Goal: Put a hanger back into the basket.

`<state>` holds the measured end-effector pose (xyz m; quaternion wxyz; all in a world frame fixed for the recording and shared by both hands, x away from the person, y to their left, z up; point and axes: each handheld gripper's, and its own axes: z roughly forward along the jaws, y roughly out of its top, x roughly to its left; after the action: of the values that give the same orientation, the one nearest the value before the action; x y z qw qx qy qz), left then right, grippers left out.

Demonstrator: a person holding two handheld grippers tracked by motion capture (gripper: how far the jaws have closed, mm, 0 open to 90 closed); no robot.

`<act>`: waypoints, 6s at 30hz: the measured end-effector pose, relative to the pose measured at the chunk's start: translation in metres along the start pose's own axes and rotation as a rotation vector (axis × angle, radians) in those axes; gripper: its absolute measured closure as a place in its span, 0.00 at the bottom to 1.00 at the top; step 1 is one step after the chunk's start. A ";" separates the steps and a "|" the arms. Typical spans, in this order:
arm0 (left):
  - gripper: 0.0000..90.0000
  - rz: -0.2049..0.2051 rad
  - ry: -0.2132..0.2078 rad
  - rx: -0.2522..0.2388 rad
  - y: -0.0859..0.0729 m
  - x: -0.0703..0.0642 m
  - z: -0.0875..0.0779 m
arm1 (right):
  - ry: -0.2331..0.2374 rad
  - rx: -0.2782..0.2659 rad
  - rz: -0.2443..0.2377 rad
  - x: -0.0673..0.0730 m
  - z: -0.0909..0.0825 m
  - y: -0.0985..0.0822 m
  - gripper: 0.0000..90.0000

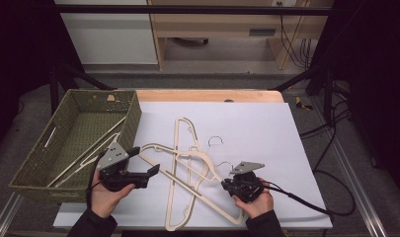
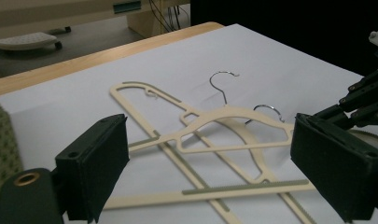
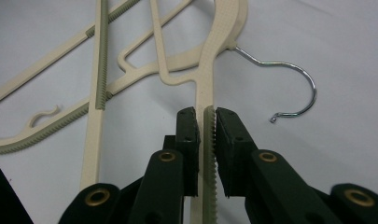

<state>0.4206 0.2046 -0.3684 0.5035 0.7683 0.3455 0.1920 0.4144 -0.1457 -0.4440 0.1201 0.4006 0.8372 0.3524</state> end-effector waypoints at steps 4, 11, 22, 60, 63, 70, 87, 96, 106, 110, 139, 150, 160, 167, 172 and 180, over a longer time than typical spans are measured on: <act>0.15 -0.014 -0.048 0.040 0.010 -0.006 0.031 | 0.003 -0.011 -0.013 0.002 -0.001 -0.001 0.89; 0.19 -0.010 -0.086 0.122 0.018 -0.018 0.087 | 0.011 -0.011 -0.037 0.003 -0.003 -0.002 0.89; 0.29 -0.014 -0.097 0.212 0.019 -0.022 0.147 | 0.024 -0.014 -0.044 0.003 -0.005 -0.002 0.89; 0.97 0.012 -0.031 0.286 0.008 -0.034 0.185 | 0.075 -0.016 -0.044 0.007 -0.001 -0.004 0.88; 0.98 0.029 -0.028 0.252 0.012 -0.037 0.175 | 0.116 -0.037 -0.028 0.007 -0.001 -0.003 0.82; 0.99 0.050 -0.022 0.203 0.013 -0.047 0.155 | 0.151 -0.163 0.034 0.002 -0.004 0.011 0.58; 0.97 0.064 -0.060 0.140 0.015 -0.046 0.122 | 0.305 -0.152 0.135 0.010 0.035 0.046 0.88; 0.59 0.090 -0.125 0.024 0.031 -0.033 0.072 | 0.363 -0.208 0.161 0.010 0.021 0.050 0.97; 0.26 0.117 -0.164 0.086 0.019 -0.017 0.035 | 0.360 -0.207 0.027 0.006 -0.008 0.051 0.97; 0.26 0.140 -0.194 0.128 0.009 -0.015 0.035 | 0.391 -0.213 -0.032 0.008 -0.018 0.049 0.97; 0.90 0.390 -0.287 0.270 -0.001 -0.055 0.044 | 0.301 -0.235 -0.180 0.013 -0.029 0.042 0.76; 0.96 0.353 -0.259 0.242 0.005 -0.057 0.031 | 0.201 -0.324 -0.117 -0.009 -0.057 0.033 0.47; 0.96 0.341 -0.146 0.105 0.045 -0.043 -0.021 | 0.134 -0.358 -0.023 -0.030 -0.076 0.013 0.21; 0.96 0.364 -0.061 0.066 0.084 -0.020 -0.056 | 0.105 -0.356 0.001 -0.036 -0.078 0.008 0.16; 0.96 0.337 0.000 0.060 0.095 0.014 -0.069 | 0.094 -0.358 0.014 -0.039 -0.079 0.007 0.16; 0.96 0.283 0.104 0.068 0.092 0.078 -0.086 | 0.084 -0.356 0.027 -0.043 -0.080 0.005 0.15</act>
<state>0.4493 0.2930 -0.2533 0.4265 0.8150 0.2654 0.2887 0.4065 -0.2153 -0.3867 0.1492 0.3693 0.7603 0.5131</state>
